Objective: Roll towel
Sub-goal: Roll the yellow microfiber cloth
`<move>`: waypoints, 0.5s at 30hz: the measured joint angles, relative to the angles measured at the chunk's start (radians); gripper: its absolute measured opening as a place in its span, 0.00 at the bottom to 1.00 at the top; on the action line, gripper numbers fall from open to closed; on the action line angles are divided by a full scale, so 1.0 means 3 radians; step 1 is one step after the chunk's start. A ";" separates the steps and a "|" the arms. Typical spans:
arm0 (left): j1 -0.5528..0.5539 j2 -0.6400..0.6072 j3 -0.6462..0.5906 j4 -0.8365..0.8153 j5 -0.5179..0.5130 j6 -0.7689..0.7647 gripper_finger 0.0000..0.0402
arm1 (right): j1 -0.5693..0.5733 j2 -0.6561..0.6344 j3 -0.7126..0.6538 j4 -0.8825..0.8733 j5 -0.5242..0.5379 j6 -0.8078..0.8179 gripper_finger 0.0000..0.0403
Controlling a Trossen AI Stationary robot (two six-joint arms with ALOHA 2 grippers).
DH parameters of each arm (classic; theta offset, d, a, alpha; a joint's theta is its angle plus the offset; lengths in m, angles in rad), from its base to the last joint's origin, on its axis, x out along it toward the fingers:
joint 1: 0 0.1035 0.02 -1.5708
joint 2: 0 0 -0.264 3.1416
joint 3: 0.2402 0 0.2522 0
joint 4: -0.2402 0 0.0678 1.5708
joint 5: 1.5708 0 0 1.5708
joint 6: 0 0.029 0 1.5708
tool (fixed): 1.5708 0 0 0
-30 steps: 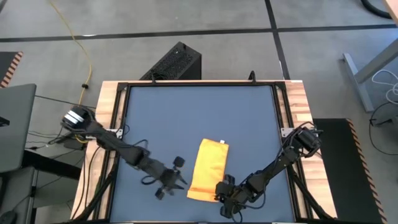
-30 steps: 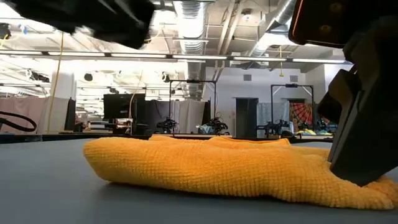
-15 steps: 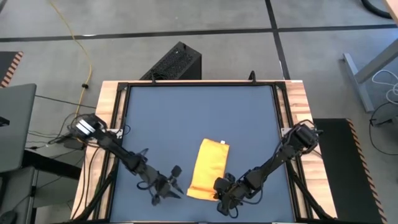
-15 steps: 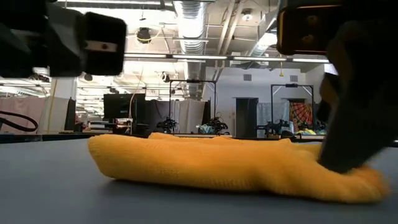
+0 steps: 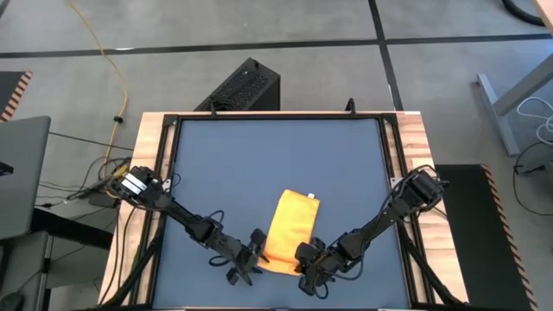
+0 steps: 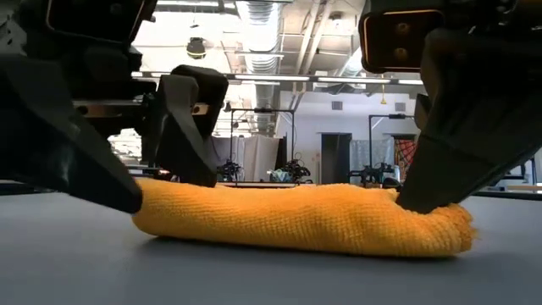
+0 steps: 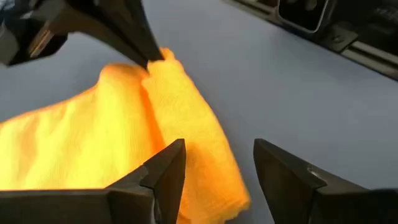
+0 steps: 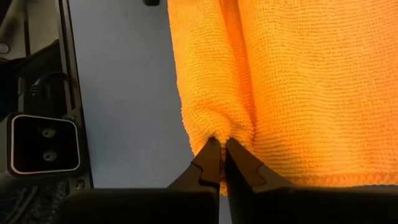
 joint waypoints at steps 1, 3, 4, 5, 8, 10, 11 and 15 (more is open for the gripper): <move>0.0004 0.0000 0.0000 -0.0025 -0.0013 0.0001 0.45 | 0.0002 0.0000 0.0000 -0.0001 0.0001 0.0000 0.07; 0.0007 0.0000 0.0000 -0.0063 -0.0019 0.0000 0.45 | 0.0002 -0.0001 0.0000 0.0004 0.0001 0.0000 0.07; 0.0008 0.0000 0.0000 -0.0082 -0.0019 -0.0014 0.45 | 0.0002 -0.0003 0.0001 0.0007 0.0001 0.0000 0.07; 0.0011 0.0000 0.0000 -0.0110 -0.0010 -0.0043 0.45 | -0.0004 -0.0005 0.0001 0.0008 0.0001 0.0000 0.07; 0.0022 0.0000 0.0000 -0.0212 0.0001 -0.0161 0.45 | -0.0028 -0.0005 0.0003 0.0012 0.0002 0.0016 0.07; 0.0046 -0.0001 0.0000 -0.0258 0.0001 -0.0218 0.45 | -0.0029 -0.0005 0.0003 0.0027 0.0002 0.0066 0.07; 0.0056 -0.0003 0.0000 -0.0283 0.0001 -0.0252 0.45 | -0.0029 -0.0005 0.0003 0.0042 0.0002 0.0086 0.07; 0.0117 -0.0005 0.0000 -0.0312 -0.0064 -0.0376 0.44 | 0.0006 -0.0010 0.0004 0.0065 0.0002 0.0266 0.07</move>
